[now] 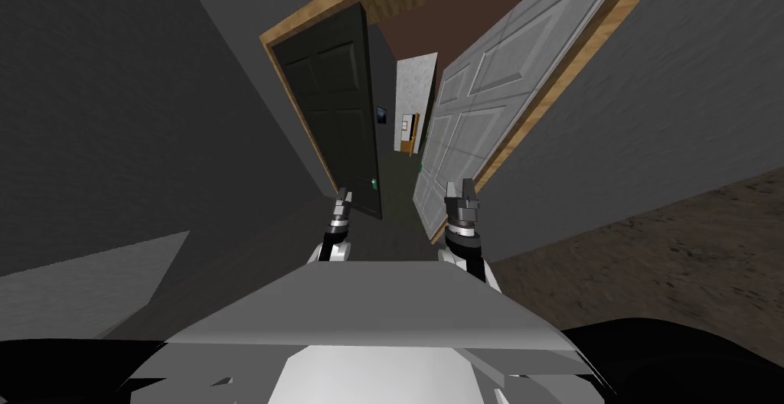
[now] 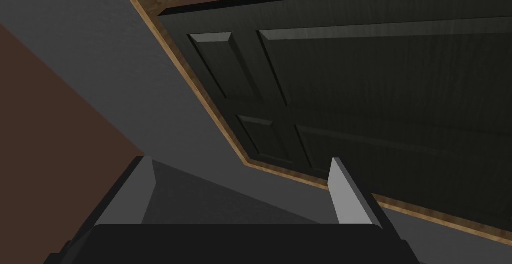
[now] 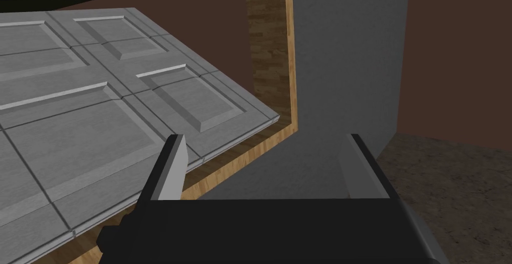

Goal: Push the door open

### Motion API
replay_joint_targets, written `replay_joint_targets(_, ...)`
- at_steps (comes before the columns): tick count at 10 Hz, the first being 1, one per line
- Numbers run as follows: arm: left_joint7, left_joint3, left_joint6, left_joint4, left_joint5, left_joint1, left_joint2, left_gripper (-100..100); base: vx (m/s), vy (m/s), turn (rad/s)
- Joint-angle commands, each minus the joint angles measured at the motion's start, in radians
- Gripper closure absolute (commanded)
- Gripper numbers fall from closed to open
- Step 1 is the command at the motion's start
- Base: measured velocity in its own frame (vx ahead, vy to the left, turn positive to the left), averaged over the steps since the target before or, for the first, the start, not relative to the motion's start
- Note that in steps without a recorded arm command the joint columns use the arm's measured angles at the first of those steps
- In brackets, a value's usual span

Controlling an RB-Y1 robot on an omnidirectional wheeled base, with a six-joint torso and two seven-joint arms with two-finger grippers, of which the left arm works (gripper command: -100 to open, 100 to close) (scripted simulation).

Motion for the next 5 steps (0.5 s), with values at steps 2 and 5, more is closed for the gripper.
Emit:
replay_joint_targets(2,0.011,-0.007,-0.010,0.062,0.000,-0.025,0.006,-100,0.064,0.037,-0.005)
replay_joint_targets(5,0.031,-0.023,-0.022,0.166,-0.001,-0.069,0.017,-100,0.079,0.048,-0.006)
